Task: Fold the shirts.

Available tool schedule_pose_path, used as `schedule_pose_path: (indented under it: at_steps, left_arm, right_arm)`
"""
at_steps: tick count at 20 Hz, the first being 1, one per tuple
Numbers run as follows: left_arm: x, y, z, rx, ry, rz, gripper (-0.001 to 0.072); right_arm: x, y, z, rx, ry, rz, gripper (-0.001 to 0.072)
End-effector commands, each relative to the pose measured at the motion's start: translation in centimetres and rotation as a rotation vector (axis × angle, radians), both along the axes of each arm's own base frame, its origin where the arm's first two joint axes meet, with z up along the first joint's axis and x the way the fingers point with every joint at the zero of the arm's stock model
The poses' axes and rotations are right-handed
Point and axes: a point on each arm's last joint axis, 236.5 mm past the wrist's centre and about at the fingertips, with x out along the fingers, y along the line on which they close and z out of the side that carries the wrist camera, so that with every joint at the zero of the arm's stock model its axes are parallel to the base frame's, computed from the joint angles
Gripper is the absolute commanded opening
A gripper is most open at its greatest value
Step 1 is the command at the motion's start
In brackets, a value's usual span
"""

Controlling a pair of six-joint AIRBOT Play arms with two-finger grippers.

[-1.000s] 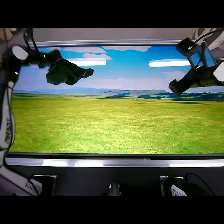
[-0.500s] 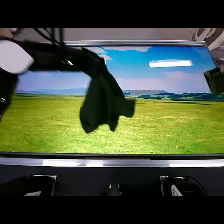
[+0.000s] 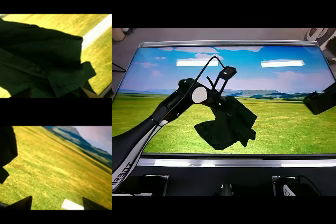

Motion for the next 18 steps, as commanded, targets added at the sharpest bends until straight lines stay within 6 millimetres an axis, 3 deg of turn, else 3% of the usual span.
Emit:
schedule_pose_path:
  at_steps: [1,4,6,7,8,10,12,14,18]
  left_arm:
    - [1.8,8.5,-0.8,0.228,0.023,0.006,0.072]
    - [1.3,16.7,-2.6,0.329,0.216,0.117,0.0719]
    - [-0.1,19.7,-5.5,0.319,0.352,0.189,0.068]
    - [-1.4,20.6,-7.4,0.304,0.435,0.214,0.0565]
    - [-2.5,21.2,-9.2,0.283,0.5,0.235,0.0536]
    - [-4.2,21.4,-12.3,0.216,0.598,0.293,0.0539]
    - [-5.2,20.6,-13.9,0.125,0.667,0.344,0.0562]
    - [-5.5,19.4,-15.0,0.063,0.685,0.373,0.0641]
    - [-4.7,16.6,-16.2,-0.036,0.645,0.421,0.0638]
  right_arm:
    - [-0.6,3.5,-6.1,0.109,0.249,0.133,0.0676]
    - [-1.3,6.3,-12.9,0.236,0.406,0.166,0.0675]
    - [-2.6,7.0,-17.3,0.274,0.485,0.164,0.0675]
    - [-3.8,7.0,-19.2,0.282,0.545,0.152,0.0675]
    - [-5.2,7.1,-20.6,0.292,0.6,0.147,0.0673]
    - [-7.4,7.5,-22.3,0.312,0.68,0.147,0.0672]
    - [-8.2,7.6,-23.1,0.318,0.704,0.154,0.0672]
    - [-8.1,7.6,-23.4,0.319,0.695,0.159,0.0672]
    - [-6.8,7.6,-23.7,0.318,0.641,0.15,0.0673]
